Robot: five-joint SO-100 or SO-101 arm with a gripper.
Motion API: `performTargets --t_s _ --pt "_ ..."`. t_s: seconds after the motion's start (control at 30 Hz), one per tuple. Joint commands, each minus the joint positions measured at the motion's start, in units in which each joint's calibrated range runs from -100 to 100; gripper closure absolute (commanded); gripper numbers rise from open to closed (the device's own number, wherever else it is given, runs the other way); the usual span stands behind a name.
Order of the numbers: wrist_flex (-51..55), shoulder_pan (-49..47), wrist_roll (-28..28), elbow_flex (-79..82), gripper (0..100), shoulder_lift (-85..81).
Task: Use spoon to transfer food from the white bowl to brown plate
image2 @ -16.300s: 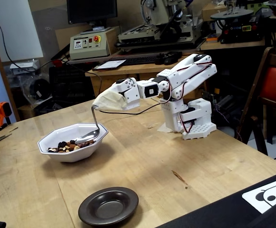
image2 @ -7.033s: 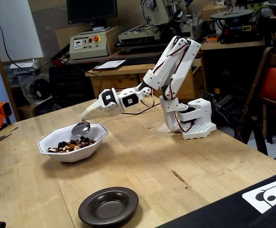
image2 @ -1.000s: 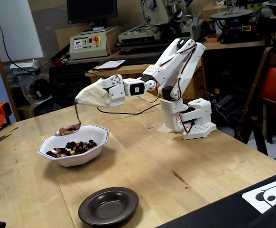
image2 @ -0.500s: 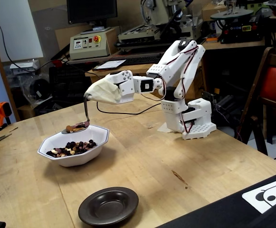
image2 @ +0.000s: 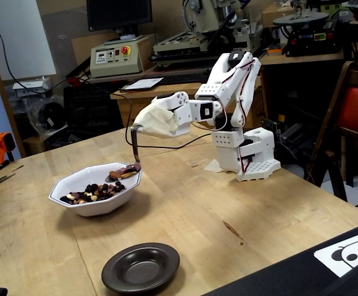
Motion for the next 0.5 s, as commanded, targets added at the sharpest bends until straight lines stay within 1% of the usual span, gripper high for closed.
performTargets --t_s 0.0,0.23,0.47 --pt "-0.07 -1.71 0.24 -1.29 98 -1.95" --pt "3.80 -2.96 0.29 -1.29 98 -1.95" --pt "4.67 -5.11 0.29 -1.38 98 -1.95"
